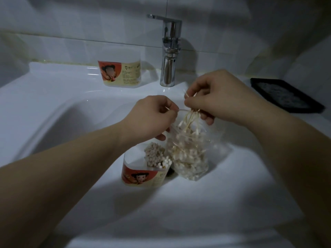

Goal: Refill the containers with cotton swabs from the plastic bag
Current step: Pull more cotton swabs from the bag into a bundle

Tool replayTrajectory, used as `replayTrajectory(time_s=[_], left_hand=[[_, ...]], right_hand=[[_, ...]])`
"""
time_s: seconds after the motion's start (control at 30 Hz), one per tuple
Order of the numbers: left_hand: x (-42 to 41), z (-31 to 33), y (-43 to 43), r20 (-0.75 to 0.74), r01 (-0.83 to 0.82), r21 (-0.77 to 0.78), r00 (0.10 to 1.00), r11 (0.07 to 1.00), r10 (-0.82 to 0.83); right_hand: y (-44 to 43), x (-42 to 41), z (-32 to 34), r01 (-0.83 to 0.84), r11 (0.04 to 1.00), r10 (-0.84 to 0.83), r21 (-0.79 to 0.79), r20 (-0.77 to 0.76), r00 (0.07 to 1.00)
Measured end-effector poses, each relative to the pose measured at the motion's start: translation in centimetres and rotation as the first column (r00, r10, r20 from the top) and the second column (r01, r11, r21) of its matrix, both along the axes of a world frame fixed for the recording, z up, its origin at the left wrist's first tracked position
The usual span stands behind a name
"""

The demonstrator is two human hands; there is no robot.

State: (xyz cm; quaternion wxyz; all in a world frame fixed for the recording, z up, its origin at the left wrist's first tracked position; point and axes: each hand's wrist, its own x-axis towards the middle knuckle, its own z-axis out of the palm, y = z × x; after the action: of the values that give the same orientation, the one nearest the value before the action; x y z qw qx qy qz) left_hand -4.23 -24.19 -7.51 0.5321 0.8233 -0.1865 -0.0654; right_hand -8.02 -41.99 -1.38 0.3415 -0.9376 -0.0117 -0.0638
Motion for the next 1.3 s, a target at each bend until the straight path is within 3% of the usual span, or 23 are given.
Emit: replayTrajectory(time_s=[0.13,0.23,0.3,0.37,0.47,0.6,0.7,0.83,1.1,1.3], left_hand=[[-0.1,-0.3,-0.2,0.032,-0.006,0.044,0.999,0.999,0.005],[0.2,-0.4,-0.2,0.174,-0.079,0.048,0.982,0.996,0.07],[0.1,0.1,0.0,0.321,-0.096,-0.012,0.942,0.995,0.095],[-0.2,0.8,-0.1,0.361,-0.053,-0.124,0.928,0.991,0.095],[-0.6,0.9,-0.4,0.266,-0.011,-0.128,0.963,0.992,0.045],[-0.5,0.2,-0.5,0.186,0.078,0.068,0.978,0.995,-0.089],[-1.0,0.4,-0.7,0.187,0.169,0.15,0.963,0.974,-0.196],[-0.8,-0.1,-1.1,0.204,0.17,0.145,0.959,0.975,-0.198],[-0.3,-0.7,-1.1,0.113,0.163,0.028,0.98,0.986,-0.165],[-0.6,-0.2,-1.4,-0.084,0.098,-0.176,0.99,0.98,-0.114]], right_hand=[[-0.3,-0.2,-0.3,-0.065,0.992,0.054,-0.106,-0.104,0.993],[-0.5,0.1,-0.5,-0.067,0.997,0.064,-0.036,-0.074,0.995],[-0.7,0.4,-0.6,-0.072,0.997,0.071,-0.009,-0.064,0.995],[-0.7,0.5,-0.8,-0.066,0.998,0.065,-0.012,-0.045,0.997],[-0.7,0.7,-0.8,-0.046,0.998,0.044,0.052,0.031,0.999],[-0.6,0.9,-0.4,-0.034,0.962,0.001,0.27,0.122,0.993],[-0.2,1.0,-0.6,-0.049,0.885,0.007,0.462,0.091,0.996],[0.2,1.1,-0.9,-0.038,0.857,0.015,0.513,0.049,0.999],[-0.7,1.5,-0.3,0.029,0.823,-0.15,0.567,0.168,0.974],[-0.4,1.4,-0.7,0.016,0.857,-0.072,0.515,0.087,0.994]])
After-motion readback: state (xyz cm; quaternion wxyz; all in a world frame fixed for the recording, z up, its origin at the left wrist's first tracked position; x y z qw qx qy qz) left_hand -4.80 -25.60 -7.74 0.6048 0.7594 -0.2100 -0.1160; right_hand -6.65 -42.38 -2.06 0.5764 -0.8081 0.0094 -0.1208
